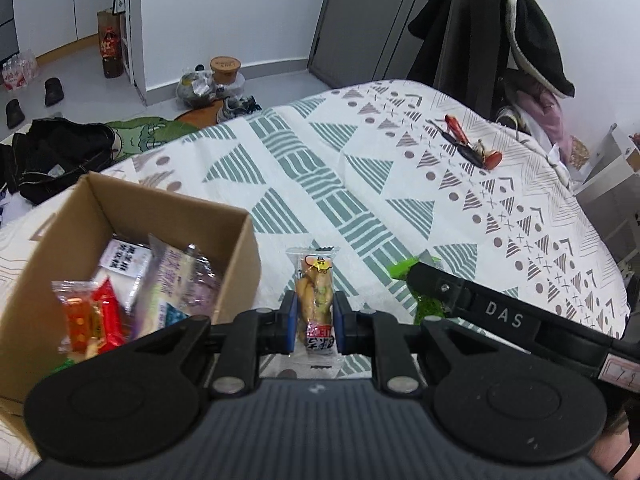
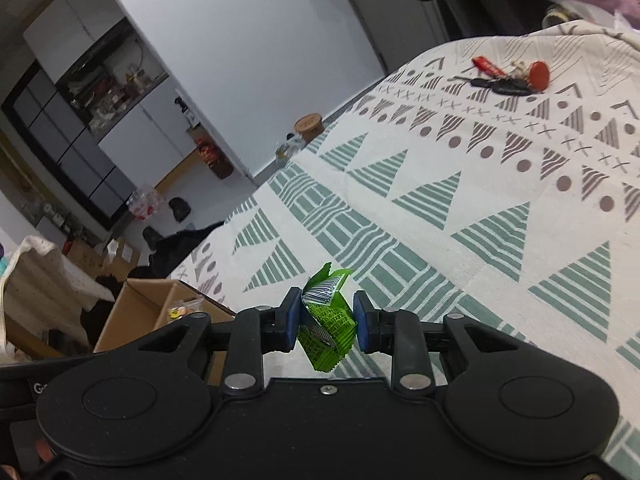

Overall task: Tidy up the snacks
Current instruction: 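Carry the yellow packet into the box with the left gripper while the right gripper drops the green packet in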

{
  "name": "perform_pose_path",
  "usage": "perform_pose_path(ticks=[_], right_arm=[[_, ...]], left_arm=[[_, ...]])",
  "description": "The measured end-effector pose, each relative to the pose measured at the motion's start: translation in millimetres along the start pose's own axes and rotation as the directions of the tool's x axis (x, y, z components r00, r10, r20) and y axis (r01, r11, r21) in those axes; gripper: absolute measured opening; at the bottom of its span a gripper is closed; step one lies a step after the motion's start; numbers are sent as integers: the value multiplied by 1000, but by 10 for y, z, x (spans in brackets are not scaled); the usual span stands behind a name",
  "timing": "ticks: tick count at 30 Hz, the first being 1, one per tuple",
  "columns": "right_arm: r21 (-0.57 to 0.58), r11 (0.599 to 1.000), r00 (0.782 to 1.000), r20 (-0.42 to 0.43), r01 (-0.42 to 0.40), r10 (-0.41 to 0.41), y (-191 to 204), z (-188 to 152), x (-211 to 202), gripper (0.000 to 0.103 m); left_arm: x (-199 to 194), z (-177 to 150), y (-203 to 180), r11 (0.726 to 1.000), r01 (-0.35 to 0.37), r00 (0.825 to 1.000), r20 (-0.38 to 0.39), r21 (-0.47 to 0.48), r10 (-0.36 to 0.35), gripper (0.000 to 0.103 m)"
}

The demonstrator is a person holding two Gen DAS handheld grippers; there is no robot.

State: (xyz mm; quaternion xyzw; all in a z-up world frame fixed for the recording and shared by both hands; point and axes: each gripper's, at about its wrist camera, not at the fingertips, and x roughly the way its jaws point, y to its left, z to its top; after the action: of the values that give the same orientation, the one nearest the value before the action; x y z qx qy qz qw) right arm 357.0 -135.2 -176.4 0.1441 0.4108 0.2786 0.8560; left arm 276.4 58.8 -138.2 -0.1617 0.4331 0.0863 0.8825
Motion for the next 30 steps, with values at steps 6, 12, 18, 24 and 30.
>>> perform_pose_path(ticks=[6,12,18,24,30], right_arm=[[-14,999,999,35,32,-31,183,-41,-232,27],[-36,999,996,88,27,-24,375,-71,-473,27],[-5,1000,993,119,10,-9,541,-217,-581,27],[-45,999,990,139,-10,16,812,-330,-641,27],[-65,998,987,154,-25,35,1016,-422,-694,27]], left_arm=[[-234,22,131,1000,9,1000,28,-9,-9,17],[-467,28,338,1000,10,999,49,-26,-9,17],[-694,33,577,999,8,998,55,-42,-6,17],[-890,14,806,998,14,998,63,-56,-11,17],[-1015,-3,992,997,27,998,58,-72,-23,17]])
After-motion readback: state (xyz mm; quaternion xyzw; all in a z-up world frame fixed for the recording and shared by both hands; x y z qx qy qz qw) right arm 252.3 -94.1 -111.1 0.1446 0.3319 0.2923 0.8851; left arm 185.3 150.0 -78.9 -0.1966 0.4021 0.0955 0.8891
